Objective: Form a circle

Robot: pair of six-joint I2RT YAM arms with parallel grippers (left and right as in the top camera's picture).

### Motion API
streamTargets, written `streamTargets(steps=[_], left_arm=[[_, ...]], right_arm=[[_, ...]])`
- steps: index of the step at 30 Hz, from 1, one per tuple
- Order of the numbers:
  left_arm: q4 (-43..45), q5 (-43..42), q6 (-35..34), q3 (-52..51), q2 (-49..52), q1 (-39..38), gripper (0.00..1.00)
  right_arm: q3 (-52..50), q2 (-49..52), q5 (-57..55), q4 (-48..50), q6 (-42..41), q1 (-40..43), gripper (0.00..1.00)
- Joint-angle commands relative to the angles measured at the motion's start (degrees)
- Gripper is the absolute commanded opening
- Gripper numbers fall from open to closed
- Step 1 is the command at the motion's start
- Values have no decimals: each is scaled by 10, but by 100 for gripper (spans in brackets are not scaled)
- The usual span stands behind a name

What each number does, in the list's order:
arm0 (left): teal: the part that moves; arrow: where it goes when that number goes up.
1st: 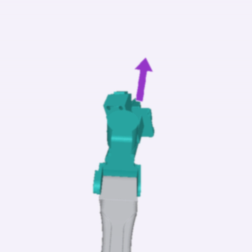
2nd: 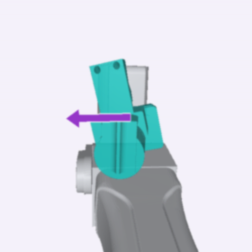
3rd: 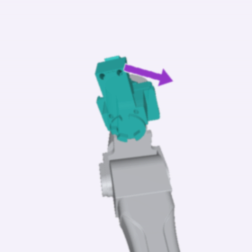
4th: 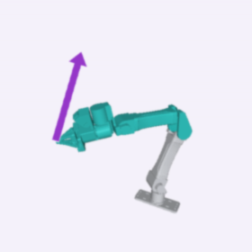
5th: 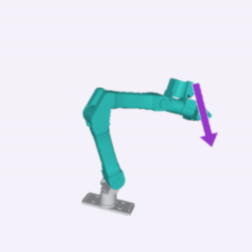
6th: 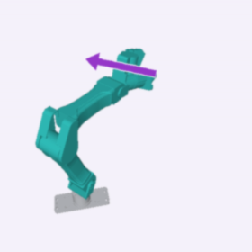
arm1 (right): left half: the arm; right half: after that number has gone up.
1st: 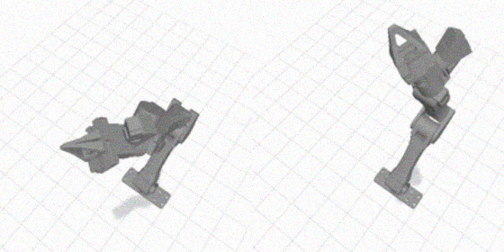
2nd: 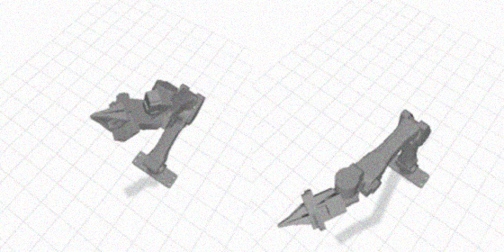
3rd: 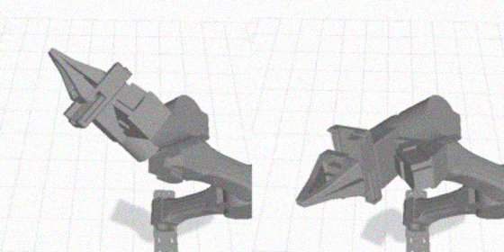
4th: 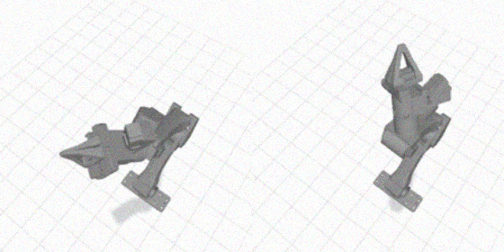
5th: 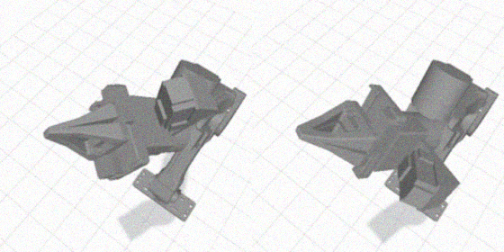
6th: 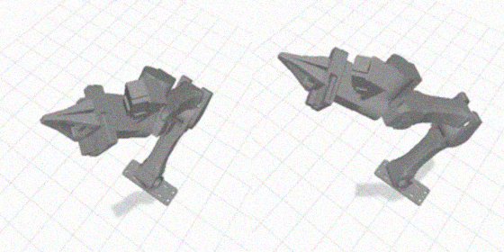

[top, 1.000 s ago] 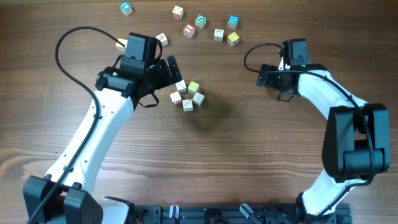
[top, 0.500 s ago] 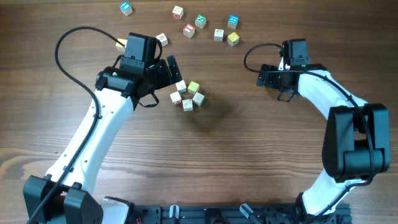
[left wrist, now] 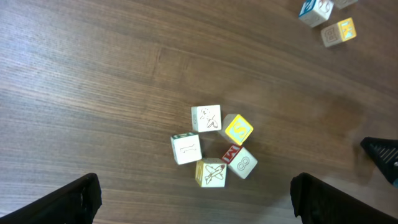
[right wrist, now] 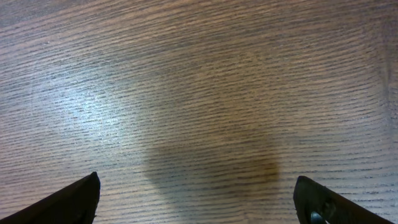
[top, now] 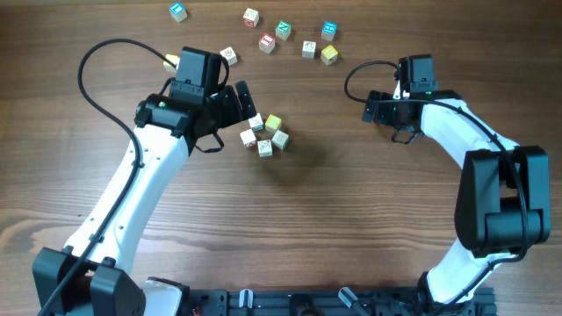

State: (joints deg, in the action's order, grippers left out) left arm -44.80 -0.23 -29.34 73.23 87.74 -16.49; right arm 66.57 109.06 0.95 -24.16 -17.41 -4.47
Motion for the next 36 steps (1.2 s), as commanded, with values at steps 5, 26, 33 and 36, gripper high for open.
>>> streamTargets(steps=[5, 26, 33, 36], left_arm=[[106, -41, 247, -49, -105, 7, 100], [676, -150, 164, -633, -421, 155, 100], [682, -124, 164, -722, -464, 155, 100], [634, -118, 165, -729, -510, 155, 100]], right_arm=[[10, -18, -11, 2, 7, -2, 100], [10, -18, -11, 2, 7, -2, 100], [10, -18, -11, 2, 7, -2, 100], [10, -18, -11, 2, 7, -2, 100]])
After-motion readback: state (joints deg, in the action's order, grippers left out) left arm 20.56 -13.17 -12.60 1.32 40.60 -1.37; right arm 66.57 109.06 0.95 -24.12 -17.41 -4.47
